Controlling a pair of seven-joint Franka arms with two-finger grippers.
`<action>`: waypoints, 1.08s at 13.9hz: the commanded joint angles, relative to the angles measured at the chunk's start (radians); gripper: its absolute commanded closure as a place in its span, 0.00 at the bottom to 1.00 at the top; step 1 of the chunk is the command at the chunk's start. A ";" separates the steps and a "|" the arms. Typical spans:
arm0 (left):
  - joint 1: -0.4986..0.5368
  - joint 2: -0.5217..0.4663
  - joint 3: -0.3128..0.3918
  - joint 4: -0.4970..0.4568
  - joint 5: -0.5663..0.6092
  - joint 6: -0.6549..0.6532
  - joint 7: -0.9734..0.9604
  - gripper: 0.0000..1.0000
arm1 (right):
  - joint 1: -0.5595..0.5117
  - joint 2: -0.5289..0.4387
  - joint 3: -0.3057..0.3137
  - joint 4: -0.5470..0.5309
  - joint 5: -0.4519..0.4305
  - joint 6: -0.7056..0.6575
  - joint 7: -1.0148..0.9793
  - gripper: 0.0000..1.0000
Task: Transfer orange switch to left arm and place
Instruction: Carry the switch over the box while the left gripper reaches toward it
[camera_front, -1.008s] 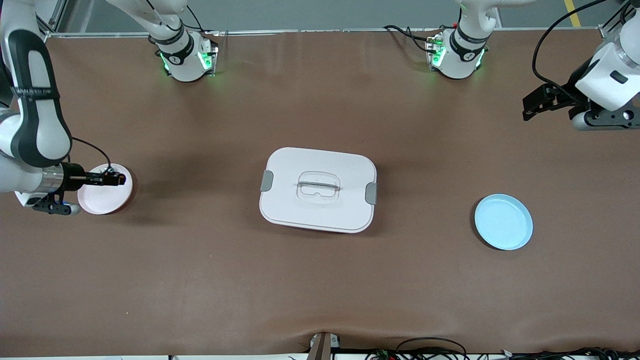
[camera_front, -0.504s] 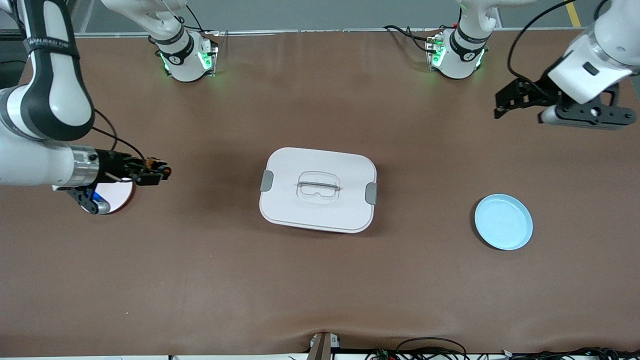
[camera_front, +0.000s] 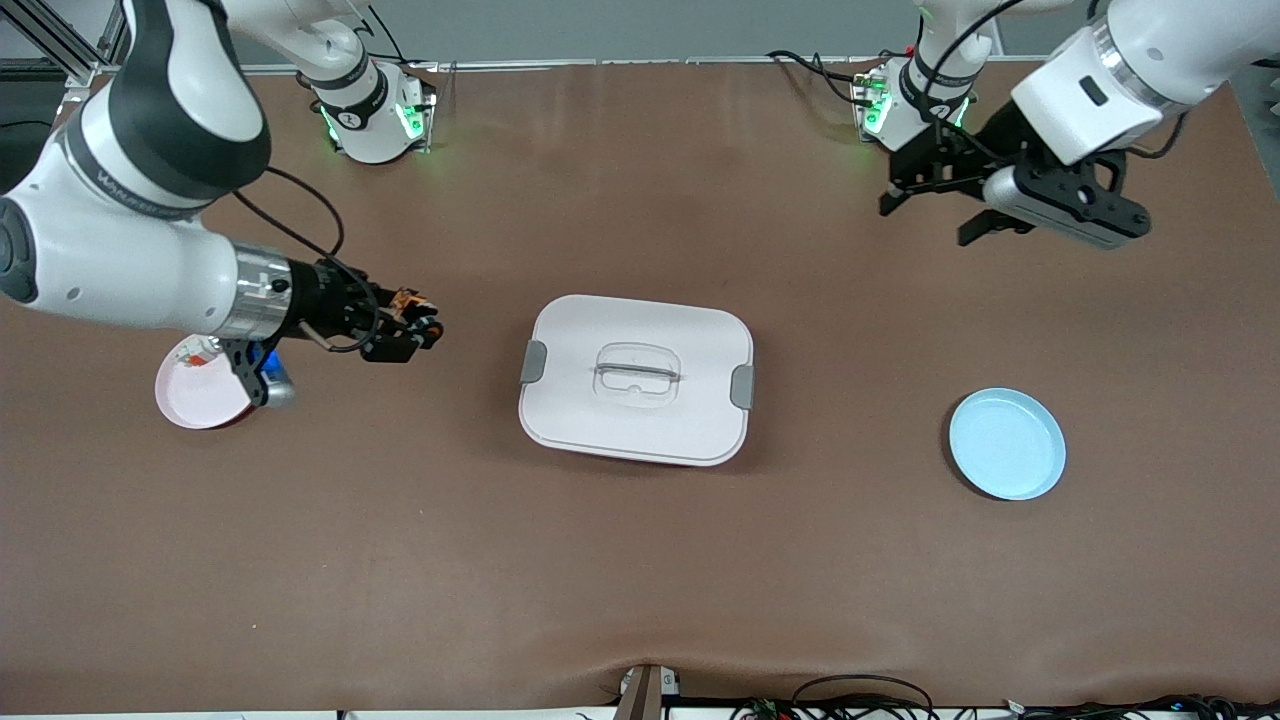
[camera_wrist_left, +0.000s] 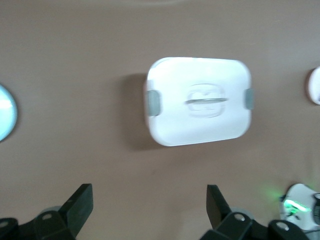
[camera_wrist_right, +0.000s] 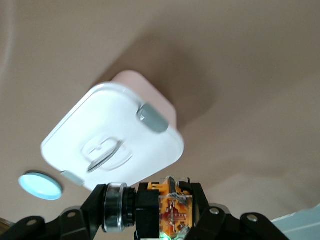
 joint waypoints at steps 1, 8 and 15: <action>0.002 0.041 -0.049 0.004 -0.077 0.089 -0.001 0.00 | 0.048 0.045 -0.012 0.063 0.046 0.036 0.150 1.00; -0.002 0.171 -0.164 0.003 -0.308 0.334 -0.013 0.10 | 0.154 0.137 -0.014 0.201 0.101 0.130 0.428 1.00; -0.090 0.296 -0.198 0.004 -0.482 0.606 -0.013 0.23 | 0.264 0.281 -0.011 0.379 0.107 0.306 0.678 1.00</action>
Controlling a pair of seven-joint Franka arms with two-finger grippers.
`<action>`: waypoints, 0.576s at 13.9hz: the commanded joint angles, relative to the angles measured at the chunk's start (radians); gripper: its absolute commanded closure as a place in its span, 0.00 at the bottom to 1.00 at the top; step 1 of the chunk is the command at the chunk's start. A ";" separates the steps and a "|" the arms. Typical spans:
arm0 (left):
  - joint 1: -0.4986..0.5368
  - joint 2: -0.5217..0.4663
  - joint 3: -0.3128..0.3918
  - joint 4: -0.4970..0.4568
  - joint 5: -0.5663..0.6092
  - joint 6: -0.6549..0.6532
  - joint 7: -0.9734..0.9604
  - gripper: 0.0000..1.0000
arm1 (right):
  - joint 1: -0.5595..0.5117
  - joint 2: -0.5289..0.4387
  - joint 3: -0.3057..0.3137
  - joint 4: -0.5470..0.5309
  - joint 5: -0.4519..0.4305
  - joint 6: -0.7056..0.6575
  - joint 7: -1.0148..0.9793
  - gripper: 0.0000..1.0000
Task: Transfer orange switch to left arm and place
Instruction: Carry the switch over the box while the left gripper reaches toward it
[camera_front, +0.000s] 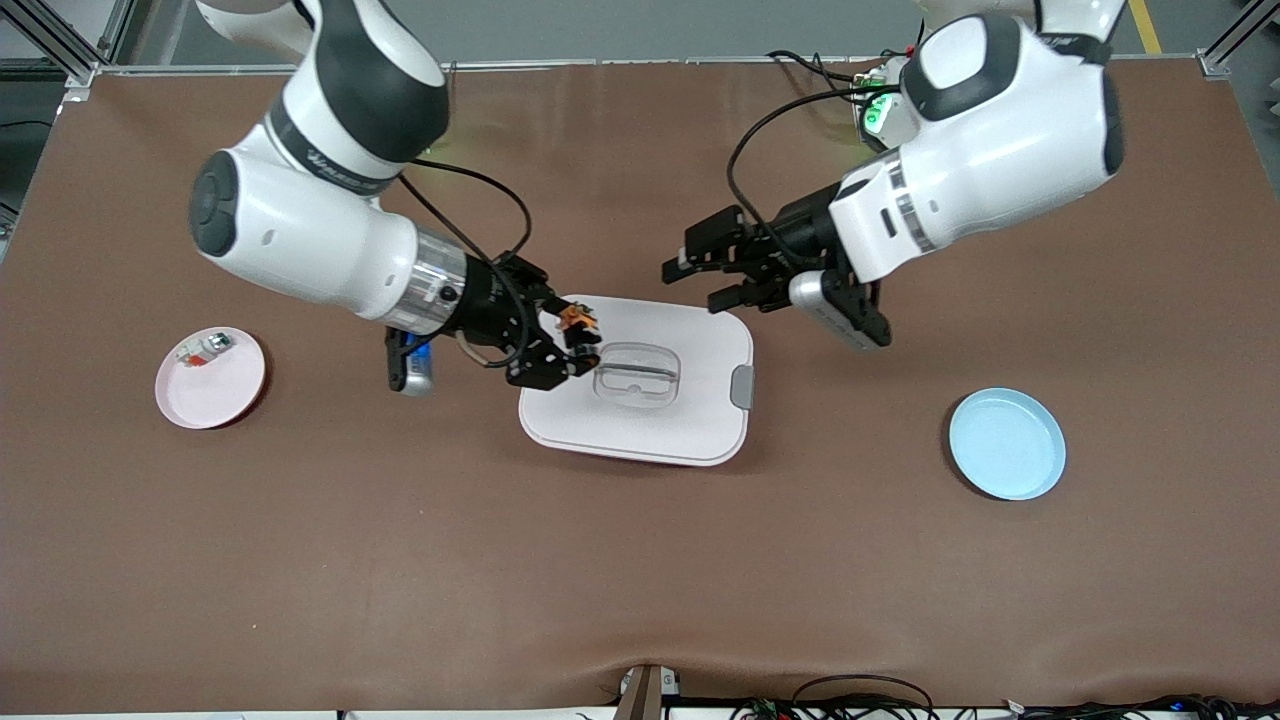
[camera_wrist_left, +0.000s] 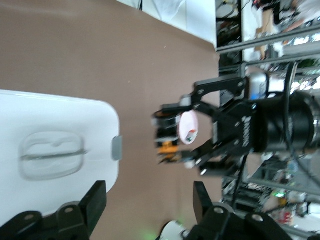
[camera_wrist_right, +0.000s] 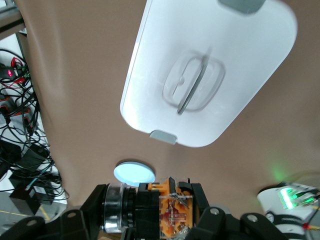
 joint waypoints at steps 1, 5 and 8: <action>-0.023 0.029 -0.007 0.012 -0.043 0.061 -0.003 0.24 | 0.033 0.100 -0.010 0.133 0.015 0.018 0.099 1.00; -0.026 0.052 -0.007 0.013 -0.042 0.079 0.054 0.28 | 0.052 0.114 -0.010 0.166 0.015 0.037 0.156 1.00; -0.023 0.064 -0.007 0.007 -0.042 0.079 0.117 0.33 | 0.056 0.114 -0.009 0.182 0.015 0.037 0.183 1.00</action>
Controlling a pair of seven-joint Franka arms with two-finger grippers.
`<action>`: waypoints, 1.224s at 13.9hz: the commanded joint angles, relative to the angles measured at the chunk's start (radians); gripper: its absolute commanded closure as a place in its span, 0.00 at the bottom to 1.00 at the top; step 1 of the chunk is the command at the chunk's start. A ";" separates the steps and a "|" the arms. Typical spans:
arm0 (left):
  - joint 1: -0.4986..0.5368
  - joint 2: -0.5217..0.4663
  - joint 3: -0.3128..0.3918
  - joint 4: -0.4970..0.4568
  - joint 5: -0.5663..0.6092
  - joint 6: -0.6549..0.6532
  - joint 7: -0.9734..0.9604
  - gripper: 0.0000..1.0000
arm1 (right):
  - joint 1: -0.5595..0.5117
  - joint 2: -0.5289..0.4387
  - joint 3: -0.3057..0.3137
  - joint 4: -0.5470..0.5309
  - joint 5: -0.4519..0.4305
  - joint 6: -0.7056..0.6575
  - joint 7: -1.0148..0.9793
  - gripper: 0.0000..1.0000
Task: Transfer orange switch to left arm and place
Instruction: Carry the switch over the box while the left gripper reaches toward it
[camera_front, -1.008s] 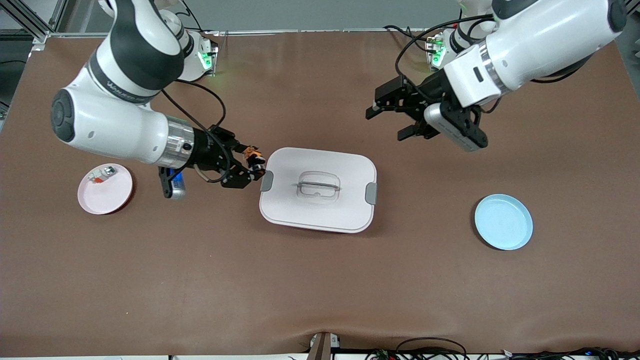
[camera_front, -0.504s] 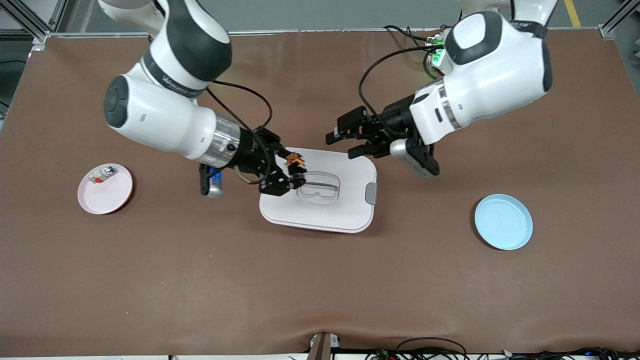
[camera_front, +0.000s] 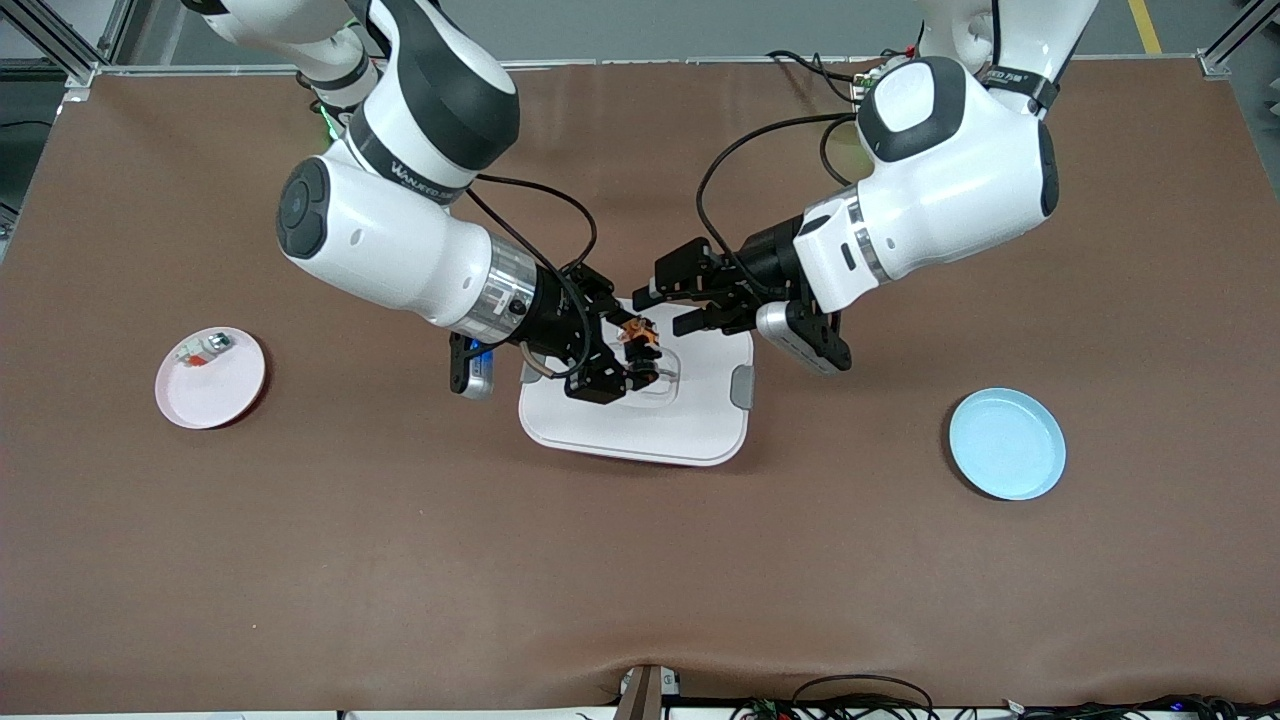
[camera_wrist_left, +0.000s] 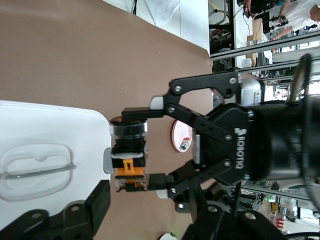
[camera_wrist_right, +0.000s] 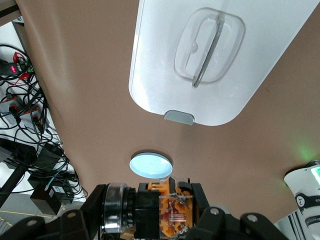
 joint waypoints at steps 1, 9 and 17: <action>0.002 0.021 -0.006 0.012 -0.019 0.016 0.047 0.35 | 0.016 0.017 -0.008 0.049 0.014 -0.004 0.041 1.00; 0.002 0.047 -0.004 0.015 -0.055 0.071 0.109 0.45 | 0.039 0.017 -0.008 0.064 0.014 0.051 0.107 1.00; 0.002 0.047 -0.003 0.017 -0.027 0.070 0.128 1.00 | 0.044 0.019 -0.010 0.067 0.014 0.070 0.107 1.00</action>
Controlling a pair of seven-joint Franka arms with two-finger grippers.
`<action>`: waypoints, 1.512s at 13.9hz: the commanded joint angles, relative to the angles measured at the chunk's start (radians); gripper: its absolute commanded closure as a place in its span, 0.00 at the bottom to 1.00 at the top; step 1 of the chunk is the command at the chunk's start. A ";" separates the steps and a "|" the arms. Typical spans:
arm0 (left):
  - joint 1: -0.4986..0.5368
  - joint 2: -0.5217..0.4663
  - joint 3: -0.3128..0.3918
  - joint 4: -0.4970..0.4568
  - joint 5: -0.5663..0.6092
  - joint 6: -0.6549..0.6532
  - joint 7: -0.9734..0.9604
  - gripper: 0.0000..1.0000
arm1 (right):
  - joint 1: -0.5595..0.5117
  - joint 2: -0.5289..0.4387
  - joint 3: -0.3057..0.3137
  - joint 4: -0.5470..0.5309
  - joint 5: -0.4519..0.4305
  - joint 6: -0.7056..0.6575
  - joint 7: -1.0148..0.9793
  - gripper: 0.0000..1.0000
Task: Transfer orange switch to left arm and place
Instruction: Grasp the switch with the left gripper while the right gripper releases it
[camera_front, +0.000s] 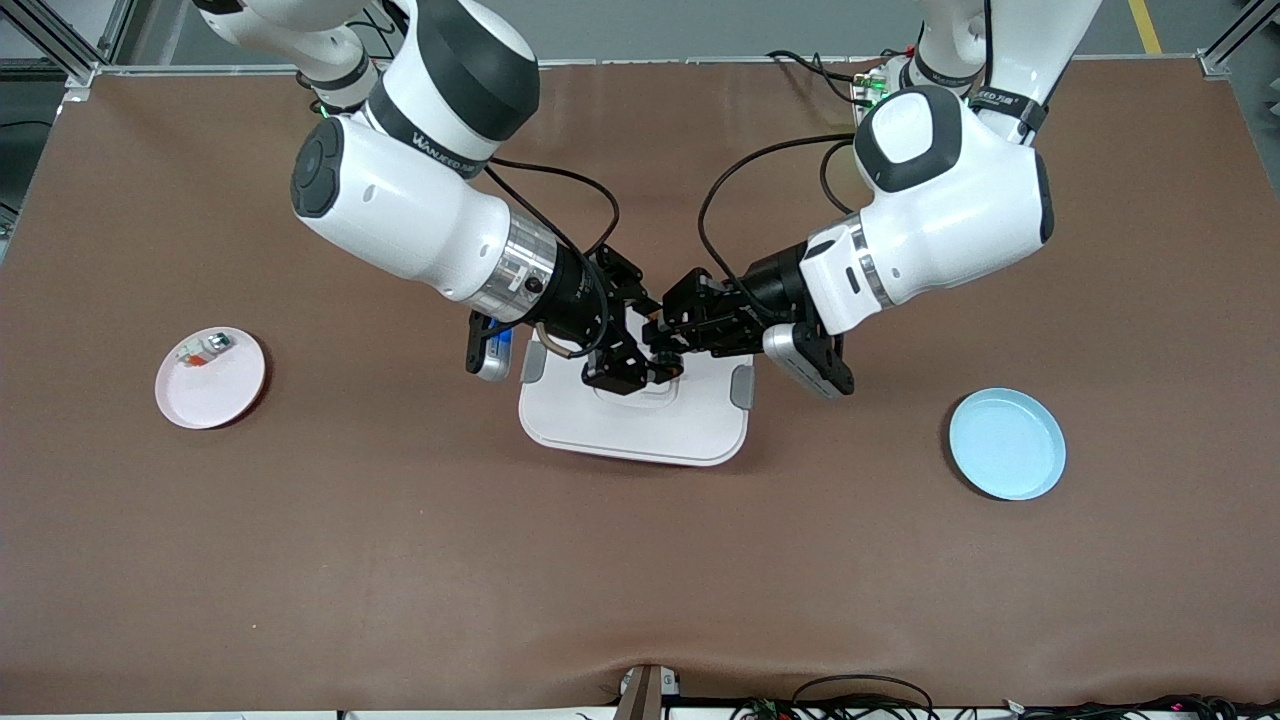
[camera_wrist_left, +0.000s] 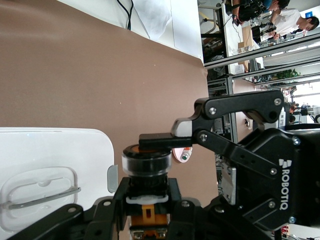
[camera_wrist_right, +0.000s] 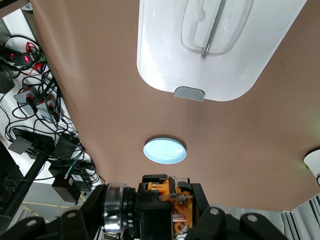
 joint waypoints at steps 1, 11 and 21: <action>0.001 0.006 0.001 0.004 0.020 0.011 0.077 1.00 | 0.008 0.015 -0.010 0.040 0.014 0.000 0.019 0.92; 0.070 0.007 0.019 0.003 0.571 -0.146 0.108 1.00 | -0.180 -0.020 -0.027 0.039 -0.026 -0.377 -0.501 0.00; 0.170 0.007 0.021 -0.057 1.075 -0.453 0.528 1.00 | -0.384 -0.075 -0.027 0.037 -0.418 -0.788 -1.384 0.00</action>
